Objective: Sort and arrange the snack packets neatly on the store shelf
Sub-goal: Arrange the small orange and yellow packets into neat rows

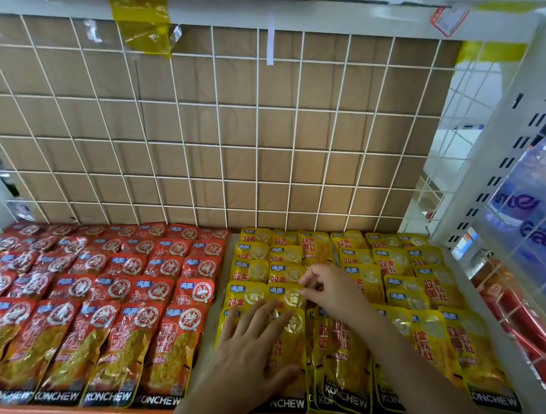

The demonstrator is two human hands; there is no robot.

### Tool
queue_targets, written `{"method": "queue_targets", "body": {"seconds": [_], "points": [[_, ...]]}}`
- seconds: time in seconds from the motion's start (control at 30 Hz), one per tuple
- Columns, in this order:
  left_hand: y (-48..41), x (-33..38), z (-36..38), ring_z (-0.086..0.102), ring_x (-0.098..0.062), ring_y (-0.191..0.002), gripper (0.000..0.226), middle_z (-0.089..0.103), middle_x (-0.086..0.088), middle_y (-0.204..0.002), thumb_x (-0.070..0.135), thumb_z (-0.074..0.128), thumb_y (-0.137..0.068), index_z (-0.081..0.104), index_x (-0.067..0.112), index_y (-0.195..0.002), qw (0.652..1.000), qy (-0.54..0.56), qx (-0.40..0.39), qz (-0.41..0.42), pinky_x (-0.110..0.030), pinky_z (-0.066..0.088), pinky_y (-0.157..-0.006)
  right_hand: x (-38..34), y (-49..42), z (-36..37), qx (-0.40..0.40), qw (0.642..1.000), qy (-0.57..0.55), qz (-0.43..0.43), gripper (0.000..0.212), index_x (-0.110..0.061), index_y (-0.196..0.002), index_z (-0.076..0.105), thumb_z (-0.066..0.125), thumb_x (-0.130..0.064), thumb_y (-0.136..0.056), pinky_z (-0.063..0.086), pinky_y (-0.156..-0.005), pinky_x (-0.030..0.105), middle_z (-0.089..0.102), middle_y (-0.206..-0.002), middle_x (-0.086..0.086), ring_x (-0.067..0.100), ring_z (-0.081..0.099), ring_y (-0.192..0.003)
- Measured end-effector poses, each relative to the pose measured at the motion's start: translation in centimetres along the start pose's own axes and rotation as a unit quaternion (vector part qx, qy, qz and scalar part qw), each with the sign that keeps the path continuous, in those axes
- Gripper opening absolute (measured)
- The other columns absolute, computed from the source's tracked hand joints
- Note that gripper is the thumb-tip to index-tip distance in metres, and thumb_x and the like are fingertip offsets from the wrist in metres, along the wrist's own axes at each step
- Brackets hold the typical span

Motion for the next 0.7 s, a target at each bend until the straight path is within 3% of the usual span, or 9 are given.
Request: {"method": "queue_targets", "body": {"seconds": [0.17,0.37,0.53,0.6,0.7], "points": [[-0.9,-2.0,0.0,0.043,-0.016,-0.131,0.062,0.044,0.004,-0.143,0.064,0.016,-0.094,0.037,0.028,-0.140,0.999,0.009,0.003,-0.050,-0.038,0.017,-0.106,-0.1,0.0,-0.1,0.004,1.000,0.002,-0.004,0.013,-0.016,-0.097,0.062,0.065,-0.020,-0.085,0.033,-0.058,0.007,0.065,-0.095,-0.001,0.006,0.056,-0.080],[-1.9,-2.1,0.4,0.048,-0.017,-0.127,0.061,0.050,0.007,-0.139,0.065,0.013,-0.093,0.041,0.031,-0.136,0.999,0.008,-0.009,-0.049,-0.041,0.022,-0.101,-0.4,-0.1,-0.1,-0.002,1.000,0.010,-0.013,0.013,-0.014,-0.098,0.063,0.064,-0.019,-0.086,0.034,-0.060,0.009,0.063,-0.092,-0.003,0.005,0.054,-0.078],[-2.0,-2.0,0.3,0.048,-0.017,-0.127,0.061,0.049,0.008,-0.139,0.065,0.015,-0.093,0.042,0.032,-0.136,0.999,0.003,0.002,-0.040,-0.042,0.023,-0.102,0.4,-0.4,-1.6,0.071,0.997,0.001,0.013,0.015,-0.017,-0.103,0.062,0.059,-0.022,-0.089,0.034,-0.054,0.009,0.054,-0.078,-0.011,-0.002,0.047,-0.063],[-2.0,-1.9,0.1,0.049,-0.016,-0.126,0.059,0.051,0.010,-0.137,0.064,0.014,-0.093,0.044,0.033,-0.134,0.999,0.000,-0.001,-0.036,-0.044,0.033,-0.105,0.5,-0.7,-1.9,0.077,0.997,0.014,0.029,0.026,-0.016,-0.115,0.059,0.058,-0.024,-0.090,0.036,-0.057,0.009,0.059,-0.091,-0.004,0.001,0.051,-0.065],[-2.1,-1.8,-0.2,0.052,-0.015,-0.123,0.058,0.053,0.012,-0.135,0.063,0.012,-0.094,0.046,0.033,-0.131,0.999,0.004,-0.010,-0.036,-0.046,0.047,-0.094,0.2,-1.4,-1.9,0.066,0.997,0.028,0.038,0.036,-0.011,-0.124,0.056,0.058,-0.023,-0.091,0.042,-0.073,0.016,0.063,-0.114,0.005,0.013,0.061,-0.086]]}}
Point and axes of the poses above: each hand's wrist, its own y-axis away from the middle knuckle, its own z-axis out of the palm, x = y × z, the point moved 10 cm from there along -y, towards the middle knuckle
